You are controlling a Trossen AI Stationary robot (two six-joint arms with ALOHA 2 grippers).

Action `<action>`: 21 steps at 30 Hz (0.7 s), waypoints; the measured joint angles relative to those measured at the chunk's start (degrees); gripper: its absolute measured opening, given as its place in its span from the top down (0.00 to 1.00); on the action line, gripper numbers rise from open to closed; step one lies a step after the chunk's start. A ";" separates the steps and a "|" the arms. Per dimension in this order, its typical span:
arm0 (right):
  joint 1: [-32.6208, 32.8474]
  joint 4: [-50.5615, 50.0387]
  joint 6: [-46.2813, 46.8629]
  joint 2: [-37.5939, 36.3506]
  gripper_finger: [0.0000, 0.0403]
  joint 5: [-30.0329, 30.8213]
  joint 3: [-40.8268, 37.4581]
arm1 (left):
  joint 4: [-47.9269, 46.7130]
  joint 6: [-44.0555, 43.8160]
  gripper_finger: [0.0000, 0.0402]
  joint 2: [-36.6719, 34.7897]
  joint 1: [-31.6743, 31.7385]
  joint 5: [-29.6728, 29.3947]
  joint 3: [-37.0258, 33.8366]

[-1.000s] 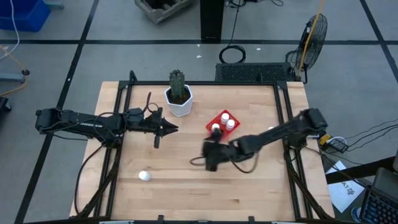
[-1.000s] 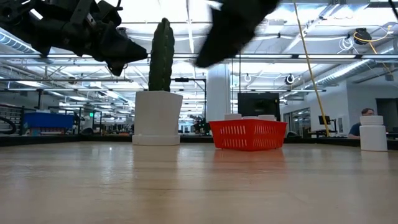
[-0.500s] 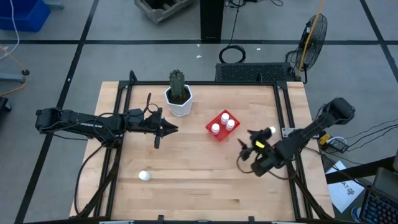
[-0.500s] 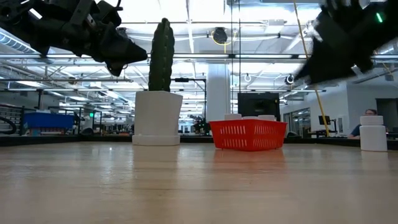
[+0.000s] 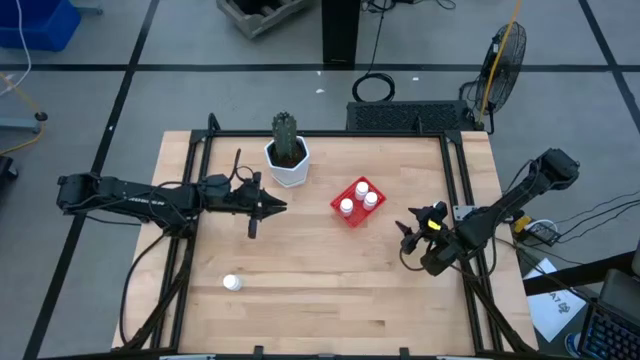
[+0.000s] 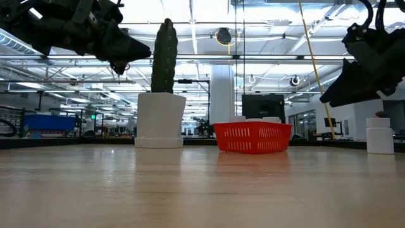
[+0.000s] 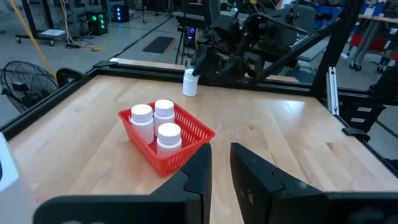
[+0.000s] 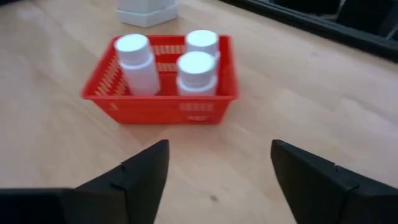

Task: Pick and place pill bottles into a basket
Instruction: Put the white pill bottle into the red bin

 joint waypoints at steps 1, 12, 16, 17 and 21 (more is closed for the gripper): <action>0.00 -1.80 0.41 -0.84 0.35 -0.09 0.00 | -0.02 -0.04 0.84 0.00 0.00 0.02 0.00; -0.02 -9.31 0.37 -14.05 0.60 -2.92 -0.04 | -0.88 -1.05 0.84 0.02 0.00 0.04 0.00; -0.02 -3.92 -7.18 -16.33 0.63 -2.25 -0.04 | -0.81 -1.32 0.84 0.02 0.00 0.04 0.00; -0.02 -2.06 -9.37 -16.36 0.63 -1.59 -0.04 | -0.85 -1.29 0.84 0.02 0.00 0.04 0.00; -0.91 7.46 -21.30 -15.74 0.66 0.04 -0.04 | -0.85 -1.29 0.84 0.02 0.00 0.04 0.00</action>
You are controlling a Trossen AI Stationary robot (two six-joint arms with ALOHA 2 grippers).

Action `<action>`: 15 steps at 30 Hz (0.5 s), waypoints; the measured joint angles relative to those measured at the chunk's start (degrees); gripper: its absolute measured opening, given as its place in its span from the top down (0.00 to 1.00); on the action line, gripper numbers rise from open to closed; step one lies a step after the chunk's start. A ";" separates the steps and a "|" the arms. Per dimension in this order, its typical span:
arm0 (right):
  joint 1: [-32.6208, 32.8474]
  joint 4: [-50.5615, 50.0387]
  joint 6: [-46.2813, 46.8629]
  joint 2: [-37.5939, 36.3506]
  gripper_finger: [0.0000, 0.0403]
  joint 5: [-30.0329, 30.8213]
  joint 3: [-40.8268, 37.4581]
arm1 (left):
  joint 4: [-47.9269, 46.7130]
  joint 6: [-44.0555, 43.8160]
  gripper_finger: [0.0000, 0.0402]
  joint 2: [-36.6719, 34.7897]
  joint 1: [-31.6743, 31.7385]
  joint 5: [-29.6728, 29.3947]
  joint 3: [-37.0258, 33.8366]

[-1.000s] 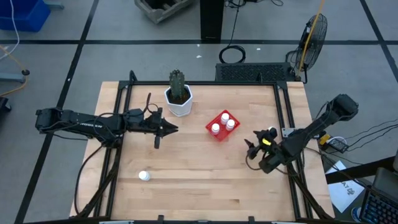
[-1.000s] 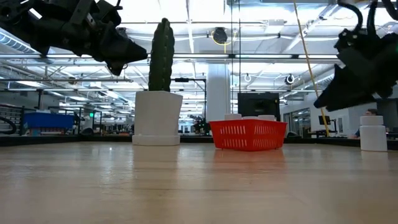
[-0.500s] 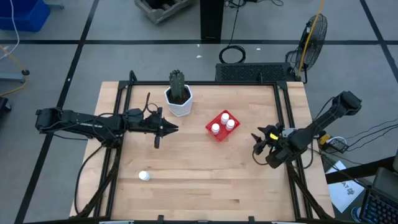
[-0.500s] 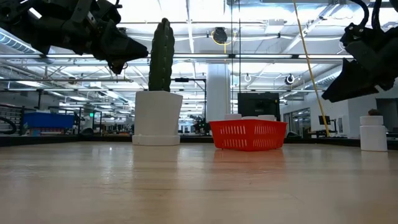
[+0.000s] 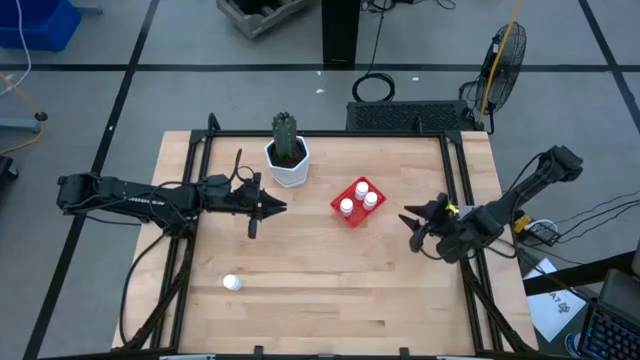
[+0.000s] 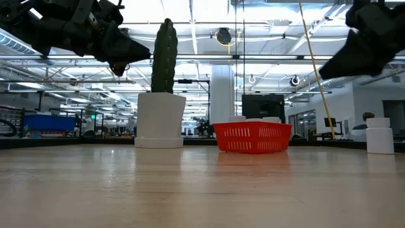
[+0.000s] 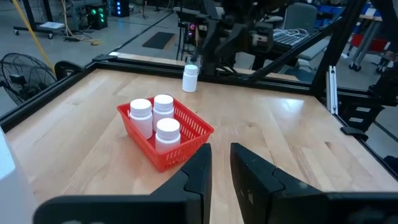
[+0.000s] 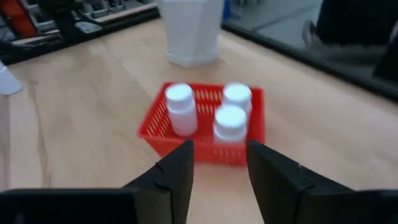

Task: Pick and place pill bottles into a basket
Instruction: Put the white pill bottle into the red bin

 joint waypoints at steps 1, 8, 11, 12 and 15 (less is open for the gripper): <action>-0.34 2.24 -3.13 0.25 0.66 0.02 0.00 | 0.01 0.00 0.84 0.00 0.00 0.00 0.00; -1.05 12.88 -11.45 3.44 0.71 -1.30 0.00 | 0.02 0.04 0.84 0.00 0.00 0.00 0.00; -1.03 15.67 -10.85 6.12 0.73 -2.13 0.00 | 0.04 0.05 0.84 0.00 0.00 0.00 0.00; -1.03 15.87 -10.50 7.04 0.73 -2.58 0.00 | 0.03 0.07 0.84 0.00 0.00 0.00 0.00; -1.01 15.90 -8.72 8.91 0.75 -2.44 -0.96 | 0.04 0.07 0.84 0.00 0.00 0.00 0.00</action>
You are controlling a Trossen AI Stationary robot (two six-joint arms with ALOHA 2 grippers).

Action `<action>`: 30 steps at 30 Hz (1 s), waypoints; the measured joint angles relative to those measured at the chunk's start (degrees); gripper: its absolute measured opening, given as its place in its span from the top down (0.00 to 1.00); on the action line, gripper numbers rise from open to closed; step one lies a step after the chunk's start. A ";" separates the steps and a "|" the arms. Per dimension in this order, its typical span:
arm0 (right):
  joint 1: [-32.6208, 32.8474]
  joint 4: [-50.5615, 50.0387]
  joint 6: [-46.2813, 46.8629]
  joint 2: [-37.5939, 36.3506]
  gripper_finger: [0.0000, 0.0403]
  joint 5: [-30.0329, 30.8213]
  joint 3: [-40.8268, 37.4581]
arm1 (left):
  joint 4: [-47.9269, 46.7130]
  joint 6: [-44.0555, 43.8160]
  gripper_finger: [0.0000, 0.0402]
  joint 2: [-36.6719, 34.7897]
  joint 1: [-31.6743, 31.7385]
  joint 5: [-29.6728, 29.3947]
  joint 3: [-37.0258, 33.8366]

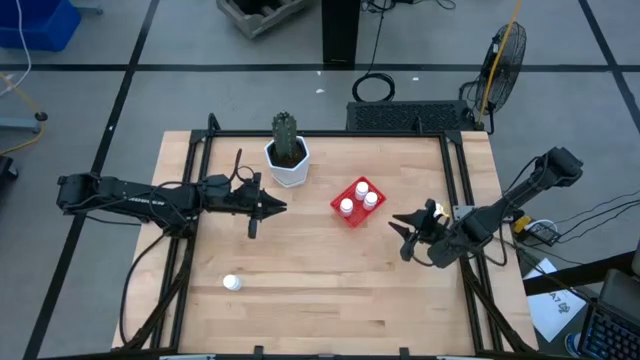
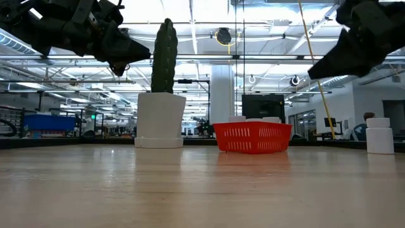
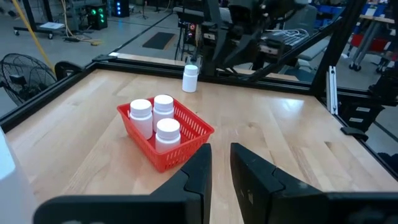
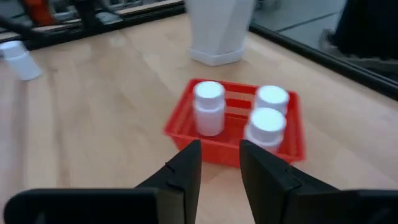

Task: Pick and place pill bottles into a basket
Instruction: Put the white pill bottle into the red bin

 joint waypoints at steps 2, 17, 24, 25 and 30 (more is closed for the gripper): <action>0.00 0.47 3.59 0.51 0.76 1.35 -1.45 | 0.01 0.00 0.84 0.00 0.00 0.00 0.00; 6.24 -4.65 22.05 2.98 0.48 12.44 -8.01 | 0.09 0.00 0.84 0.00 0.00 0.00 0.00; 9.47 -27.87 45.20 3.64 0.39 10.71 -3.15 | 0.10 0.00 0.84 0.00 0.00 0.00 0.00; 9.53 -32.25 48.42 3.91 0.39 9.50 -1.96 | 0.09 -0.02 0.84 0.00 0.00 0.00 0.00; 10.80 -51.80 63.13 6.09 0.44 -0.19 3.82 | 0.09 -0.02 0.84 0.00 0.00 0.01 0.00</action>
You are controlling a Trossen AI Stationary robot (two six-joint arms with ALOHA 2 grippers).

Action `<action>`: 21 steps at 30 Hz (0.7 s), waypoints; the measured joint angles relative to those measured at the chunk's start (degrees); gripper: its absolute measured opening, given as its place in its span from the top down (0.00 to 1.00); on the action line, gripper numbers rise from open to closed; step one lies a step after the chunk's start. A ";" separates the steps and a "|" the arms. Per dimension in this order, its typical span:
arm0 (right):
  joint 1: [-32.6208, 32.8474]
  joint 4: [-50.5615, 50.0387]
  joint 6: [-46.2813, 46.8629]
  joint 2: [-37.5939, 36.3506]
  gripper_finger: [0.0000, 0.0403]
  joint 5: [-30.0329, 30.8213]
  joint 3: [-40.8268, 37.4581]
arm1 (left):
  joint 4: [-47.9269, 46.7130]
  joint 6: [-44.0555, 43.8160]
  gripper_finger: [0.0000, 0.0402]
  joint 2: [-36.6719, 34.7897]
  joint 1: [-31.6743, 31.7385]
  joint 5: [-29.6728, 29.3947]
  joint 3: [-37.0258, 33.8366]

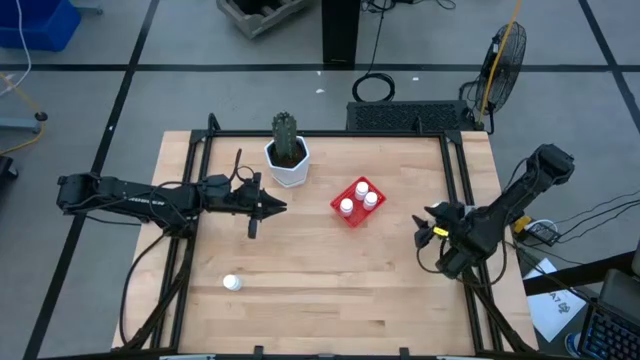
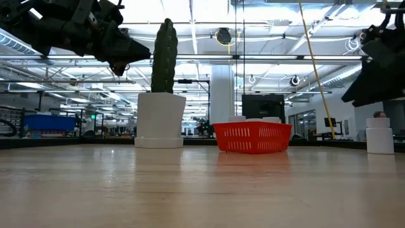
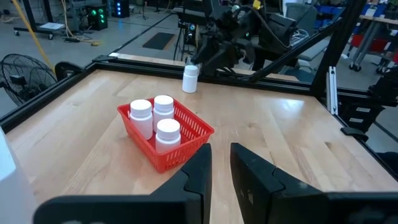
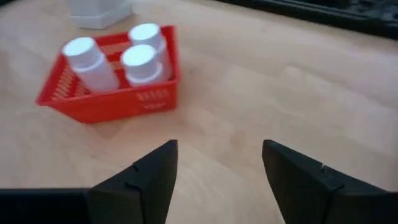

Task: Pick and place pill bottles into a basket
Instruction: Put the white pill bottle into the red bin

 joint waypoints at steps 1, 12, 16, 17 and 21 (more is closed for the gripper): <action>0.42 -2.94 2.31 0.63 0.45 -0.49 1.09 | 0.00 0.00 0.84 0.00 0.00 0.01 0.00; 2.24 -14.26 5.77 -0.01 0.52 -8.58 8.92 | -0.04 0.00 0.84 0.00 0.00 0.01 0.00; 0.08 -14.44 3.91 -2.23 0.54 -12.27 10.46 | -0.05 0.00 0.84 0.00 0.00 0.01 0.00; -0.75 -14.59 2.99 -2.79 0.54 -13.09 10.57 | -0.08 0.00 0.84 0.00 0.00 -0.01 0.00; -6.05 -12.47 -4.85 -5.88 0.56 -18.18 10.61 | -0.07 0.00 0.84 0.00 0.00 -0.01 0.00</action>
